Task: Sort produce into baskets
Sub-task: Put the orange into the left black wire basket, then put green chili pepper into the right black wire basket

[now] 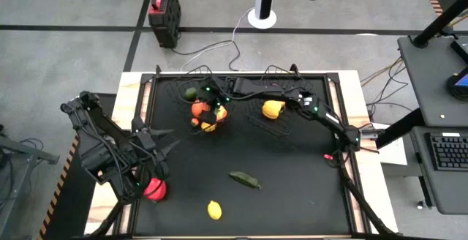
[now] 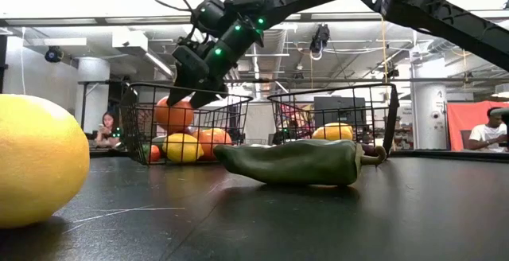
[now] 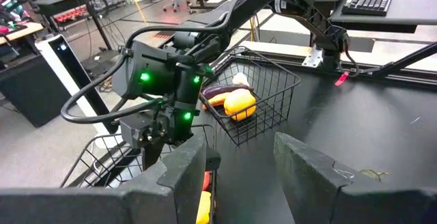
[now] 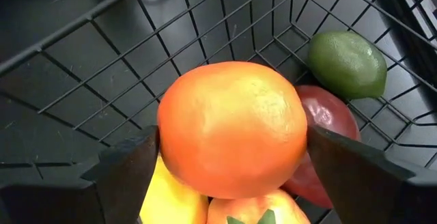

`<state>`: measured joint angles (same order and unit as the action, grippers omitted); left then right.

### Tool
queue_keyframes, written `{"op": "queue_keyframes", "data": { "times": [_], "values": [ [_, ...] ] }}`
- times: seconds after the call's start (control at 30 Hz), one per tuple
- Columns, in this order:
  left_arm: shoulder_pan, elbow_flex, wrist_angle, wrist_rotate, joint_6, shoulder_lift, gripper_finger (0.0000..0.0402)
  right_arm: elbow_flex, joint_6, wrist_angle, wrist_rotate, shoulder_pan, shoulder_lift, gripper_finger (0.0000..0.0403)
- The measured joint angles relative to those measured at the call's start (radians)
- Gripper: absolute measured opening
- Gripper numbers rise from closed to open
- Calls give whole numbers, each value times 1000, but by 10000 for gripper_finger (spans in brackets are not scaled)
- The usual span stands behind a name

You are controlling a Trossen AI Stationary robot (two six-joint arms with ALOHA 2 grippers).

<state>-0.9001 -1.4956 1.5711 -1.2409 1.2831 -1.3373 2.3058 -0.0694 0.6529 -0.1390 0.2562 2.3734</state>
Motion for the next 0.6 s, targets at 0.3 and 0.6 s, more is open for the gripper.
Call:
{"op": "queue_keyframes", "data": {
  "times": [0.3, 0.6],
  "values": [
    [0, 5, 0, 1, -7, 0, 158, 27, -1, 1, 0, 0, -1, 361],
    [0, 52, 0, 14, 28, 0, 158, 44, -29, 62, 1, -1, -67, 361]
  ]
}}
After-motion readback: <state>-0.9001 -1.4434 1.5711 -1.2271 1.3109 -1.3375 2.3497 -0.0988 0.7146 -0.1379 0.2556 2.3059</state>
